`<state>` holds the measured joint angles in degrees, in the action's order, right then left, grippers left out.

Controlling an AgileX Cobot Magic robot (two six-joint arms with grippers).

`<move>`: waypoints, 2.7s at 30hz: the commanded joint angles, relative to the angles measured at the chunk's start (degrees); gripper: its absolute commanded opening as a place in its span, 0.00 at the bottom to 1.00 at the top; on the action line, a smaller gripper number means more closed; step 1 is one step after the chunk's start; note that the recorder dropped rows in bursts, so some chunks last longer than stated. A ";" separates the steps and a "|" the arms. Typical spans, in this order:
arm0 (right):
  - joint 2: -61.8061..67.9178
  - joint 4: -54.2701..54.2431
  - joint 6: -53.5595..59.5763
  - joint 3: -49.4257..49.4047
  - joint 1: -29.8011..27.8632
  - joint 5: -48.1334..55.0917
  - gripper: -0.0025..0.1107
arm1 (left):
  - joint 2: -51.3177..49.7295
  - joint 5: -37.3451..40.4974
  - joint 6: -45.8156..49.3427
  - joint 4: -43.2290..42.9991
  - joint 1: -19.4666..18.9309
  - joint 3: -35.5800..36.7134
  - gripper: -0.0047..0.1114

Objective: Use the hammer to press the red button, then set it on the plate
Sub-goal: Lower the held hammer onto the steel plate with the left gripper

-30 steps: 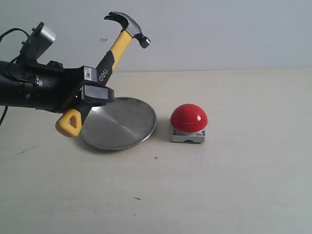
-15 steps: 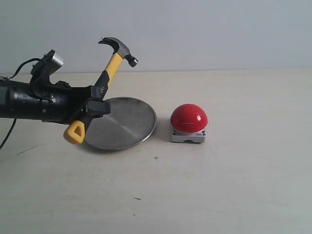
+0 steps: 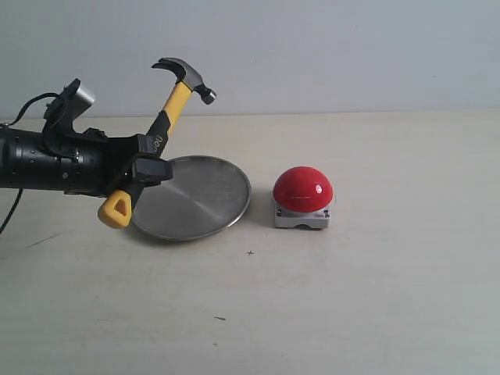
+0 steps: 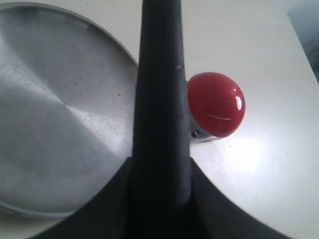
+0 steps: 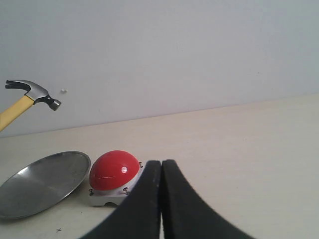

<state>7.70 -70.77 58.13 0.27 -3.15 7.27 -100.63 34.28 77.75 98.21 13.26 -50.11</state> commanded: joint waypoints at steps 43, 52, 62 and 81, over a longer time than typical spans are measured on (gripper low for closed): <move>-0.26 0.43 0.29 -0.27 -0.19 -0.10 0.02 | -16.87 1.17 -8.89 1.74 -0.08 -12.64 0.04; -0.26 0.43 0.29 -0.27 -0.19 -0.10 0.02 | -16.87 -2.24 -11.14 1.74 3.01 -12.64 0.04; -0.26 0.43 0.29 -0.27 -0.19 -0.10 0.02 | -17.41 -1.74 -12.43 1.74 3.36 -12.51 0.04; -0.26 0.43 0.29 -0.27 -0.19 -0.10 0.02 | -22.34 1.04 -12.32 1.74 3.47 -12.51 0.04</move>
<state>7.70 -70.77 58.13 0.27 -3.15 7.27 -123.17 34.72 65.33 99.35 16.62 -62.13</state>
